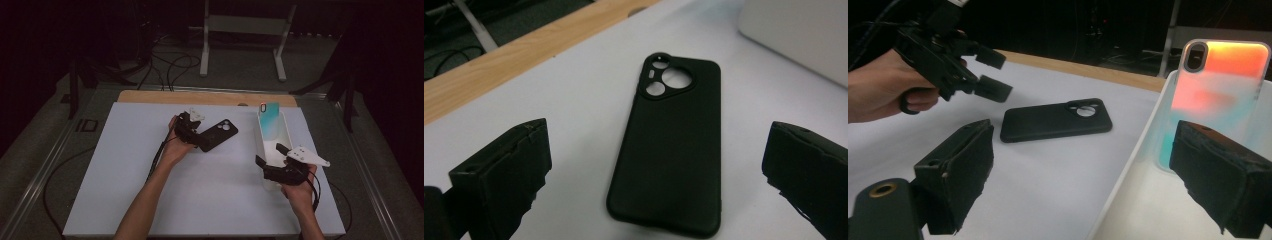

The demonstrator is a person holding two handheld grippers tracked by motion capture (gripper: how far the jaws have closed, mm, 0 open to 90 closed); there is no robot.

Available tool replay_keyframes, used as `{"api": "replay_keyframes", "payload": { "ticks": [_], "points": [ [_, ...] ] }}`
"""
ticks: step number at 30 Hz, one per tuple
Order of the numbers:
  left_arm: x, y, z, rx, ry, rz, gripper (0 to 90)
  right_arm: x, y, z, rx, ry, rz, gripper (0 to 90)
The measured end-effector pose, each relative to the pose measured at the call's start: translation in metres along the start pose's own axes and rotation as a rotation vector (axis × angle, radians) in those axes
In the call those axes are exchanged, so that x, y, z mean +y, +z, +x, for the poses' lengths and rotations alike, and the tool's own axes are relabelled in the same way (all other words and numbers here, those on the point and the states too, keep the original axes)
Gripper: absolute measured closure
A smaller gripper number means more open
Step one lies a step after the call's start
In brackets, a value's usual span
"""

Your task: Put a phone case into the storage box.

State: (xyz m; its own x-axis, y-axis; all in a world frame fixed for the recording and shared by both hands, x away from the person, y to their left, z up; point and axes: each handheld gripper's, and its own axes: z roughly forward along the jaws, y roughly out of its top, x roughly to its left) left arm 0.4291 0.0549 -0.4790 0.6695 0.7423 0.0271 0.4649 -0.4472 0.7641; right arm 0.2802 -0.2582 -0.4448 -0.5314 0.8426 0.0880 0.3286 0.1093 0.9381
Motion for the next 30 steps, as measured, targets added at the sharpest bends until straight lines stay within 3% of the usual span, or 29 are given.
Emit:
{"api": "replay_keyframes", "payload": {
  "ticks": [11, 30],
  "points": [
    [-0.002, 0.025, -0.004, -0.02, 0.014, 0.066, 0.0, 0.001, 0.001, 0.001, 0.008, 0.001, 0.0, 10.3],
    [-0.005, 0.051, 0.002, -0.034, -0.014, 0.131, 0.0, 0.001, 0.001, 0.0, 0.018, 0.018, -0.007, 10.3]
  ]
}}
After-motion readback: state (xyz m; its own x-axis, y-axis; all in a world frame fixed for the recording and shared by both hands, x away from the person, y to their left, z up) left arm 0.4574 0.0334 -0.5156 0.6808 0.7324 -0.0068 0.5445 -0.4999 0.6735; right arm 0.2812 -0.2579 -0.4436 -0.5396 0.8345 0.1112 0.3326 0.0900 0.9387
